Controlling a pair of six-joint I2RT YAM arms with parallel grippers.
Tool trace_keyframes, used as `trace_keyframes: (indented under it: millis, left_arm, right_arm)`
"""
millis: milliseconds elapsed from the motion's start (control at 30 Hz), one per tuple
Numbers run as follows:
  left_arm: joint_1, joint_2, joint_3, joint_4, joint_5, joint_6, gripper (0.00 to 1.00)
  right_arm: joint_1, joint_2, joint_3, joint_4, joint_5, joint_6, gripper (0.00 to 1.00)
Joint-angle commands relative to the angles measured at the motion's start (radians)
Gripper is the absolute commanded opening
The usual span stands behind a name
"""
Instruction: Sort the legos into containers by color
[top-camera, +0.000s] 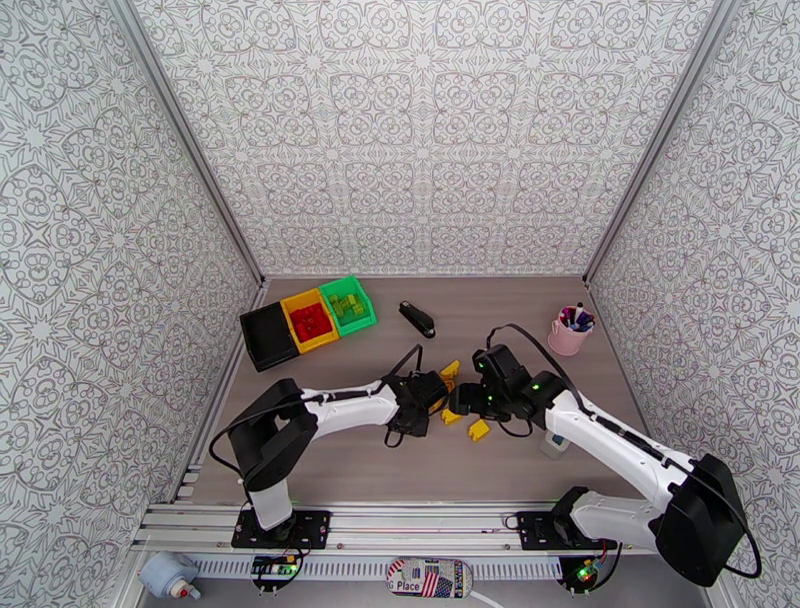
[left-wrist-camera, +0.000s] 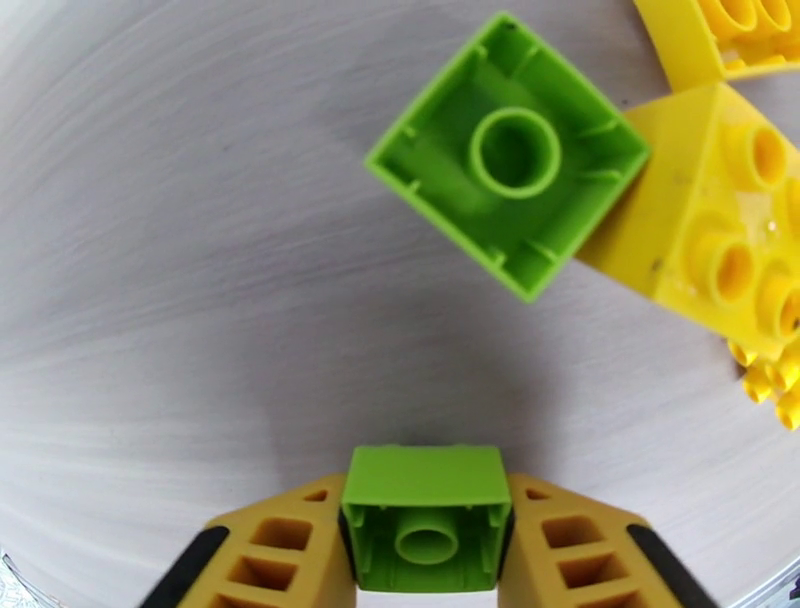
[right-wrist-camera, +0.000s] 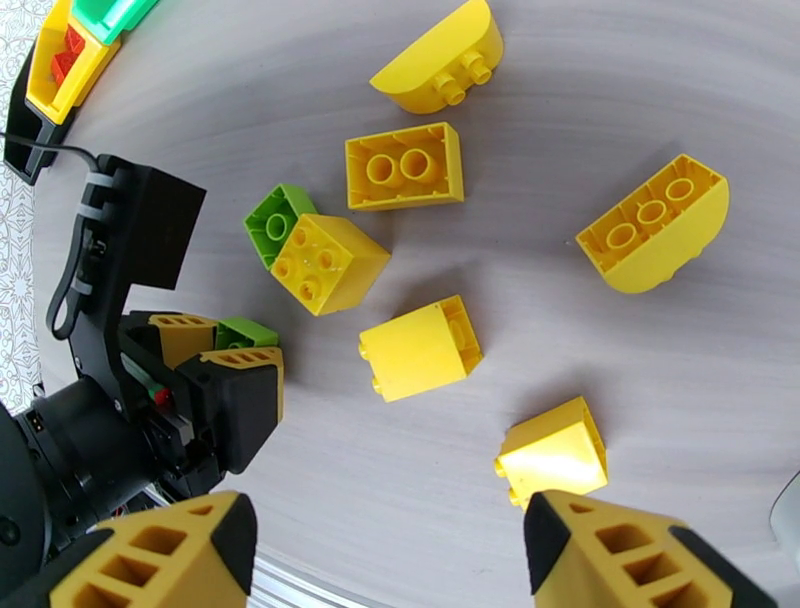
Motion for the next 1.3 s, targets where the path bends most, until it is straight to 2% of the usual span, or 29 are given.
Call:
trace_keyframes:
  millis: [0,233,433,700,900,1167,1200,1267]
  left_arm:
    - [0.035,-0.070,-0.022,0.038,0.029,-0.010,0.33]
    - [0.162,-0.196,-0.088,0.087,0.109,0.009,0.33]
    - [0.315,-0.290,-0.149,0.153,0.219,0.023,0.32]
    - [0.556,-0.339,-0.088,0.137,0.315,0.118,0.33]
    - [0.716,-0.226,0.125,0.080,0.322,0.222,0.33]
    - [0.842,0.102,0.591,-0.047,0.324,0.292,0.36]
    - [0.853,0.151,0.652,-0.070,0.314,0.290,0.37]
    - [0.873,0.233,0.759,-0.108,0.322,0.288,0.51]
  right_arm:
    - [-0.011,0.006,-0.006,0.034,-0.033,0.002,0.74]
    - [0.025,0.121,0.048,0.153,-0.147,0.039,0.72]
    - [0.127,0.328,0.254,0.188,-0.182,0.035,0.68]
    - [0.133,0.544,0.500,0.221,-0.300,0.030,0.67]
    - [0.120,0.599,0.605,0.175,-0.308,0.019,0.66]
    - [0.061,0.499,0.520,0.148,-0.275,0.004,0.66]
    - [0.052,0.480,0.502,0.147,-0.272,0.004,0.66]
    - [0.036,0.446,0.467,0.147,-0.267,0.004,0.66]
